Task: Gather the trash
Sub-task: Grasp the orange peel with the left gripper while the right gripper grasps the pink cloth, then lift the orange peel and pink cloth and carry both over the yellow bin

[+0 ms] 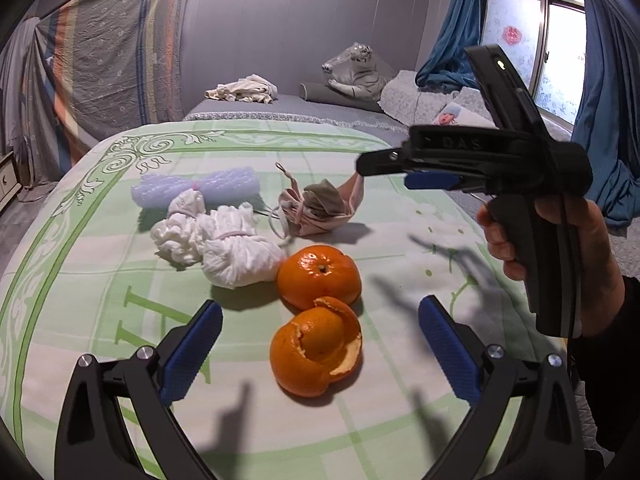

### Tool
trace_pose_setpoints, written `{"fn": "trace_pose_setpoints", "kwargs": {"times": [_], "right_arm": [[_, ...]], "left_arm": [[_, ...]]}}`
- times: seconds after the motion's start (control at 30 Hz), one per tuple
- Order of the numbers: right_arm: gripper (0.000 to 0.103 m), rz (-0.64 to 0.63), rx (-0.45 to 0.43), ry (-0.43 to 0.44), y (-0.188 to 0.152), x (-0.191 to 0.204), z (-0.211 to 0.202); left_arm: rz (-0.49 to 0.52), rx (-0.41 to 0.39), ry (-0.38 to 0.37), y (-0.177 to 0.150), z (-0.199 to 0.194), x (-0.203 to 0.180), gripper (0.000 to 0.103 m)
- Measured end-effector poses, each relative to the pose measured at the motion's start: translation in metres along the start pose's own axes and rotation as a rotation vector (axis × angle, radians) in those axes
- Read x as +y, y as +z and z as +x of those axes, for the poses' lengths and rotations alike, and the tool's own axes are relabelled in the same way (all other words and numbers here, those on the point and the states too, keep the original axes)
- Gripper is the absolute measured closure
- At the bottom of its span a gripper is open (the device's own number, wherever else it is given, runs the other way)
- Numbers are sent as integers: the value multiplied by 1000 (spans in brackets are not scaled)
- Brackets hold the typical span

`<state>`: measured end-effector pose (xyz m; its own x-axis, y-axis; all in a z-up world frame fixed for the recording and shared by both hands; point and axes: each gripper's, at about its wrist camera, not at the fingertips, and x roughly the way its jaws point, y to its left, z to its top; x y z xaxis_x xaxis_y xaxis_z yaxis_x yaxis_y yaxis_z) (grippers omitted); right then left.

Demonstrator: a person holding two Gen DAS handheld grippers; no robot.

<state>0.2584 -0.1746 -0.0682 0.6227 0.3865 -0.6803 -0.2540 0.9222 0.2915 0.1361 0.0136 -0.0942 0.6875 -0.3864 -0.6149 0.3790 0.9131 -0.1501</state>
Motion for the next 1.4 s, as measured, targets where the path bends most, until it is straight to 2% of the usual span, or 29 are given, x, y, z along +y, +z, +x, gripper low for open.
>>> {"fn": "trace_pose_setpoints", "kwargs": {"times": [0.17,0.37,0.43,0.57,0.63,0.73,0.83,0.97,1.0,1.13,1.4], "right_arm": [[26,-2,40,-1,4,4,17],[37,3,82,1,3,7,38],[42,6,98,-2,2,7,45],[49,8,117,-9,1,8,53],[55,17,121,-7,2,7,56],[61,21,126,-15,2,8,59],[74,17,126,-22,3,11,57],[82,19,136,-16,2,11,55],[86,17,135,-17,2,12,54],[95,0,122,-35,2,16,48],[96,25,56,-18,6,15,15]], "left_arm": [[7,50,-20,-3,12,-1,9],[-11,88,-61,-4,19,2,23],[-15,110,-68,-4,24,2,32],[-22,138,-66,-6,30,3,43],[-31,149,-74,-7,33,5,53],[-35,137,-73,-8,30,5,60],[-32,130,-68,-8,27,4,64],[-36,128,-67,-6,24,1,67],[-36,126,-64,-6,23,0,74],[-25,123,-60,-6,19,-4,75],[-28,103,-62,-5,6,-4,76]]}}
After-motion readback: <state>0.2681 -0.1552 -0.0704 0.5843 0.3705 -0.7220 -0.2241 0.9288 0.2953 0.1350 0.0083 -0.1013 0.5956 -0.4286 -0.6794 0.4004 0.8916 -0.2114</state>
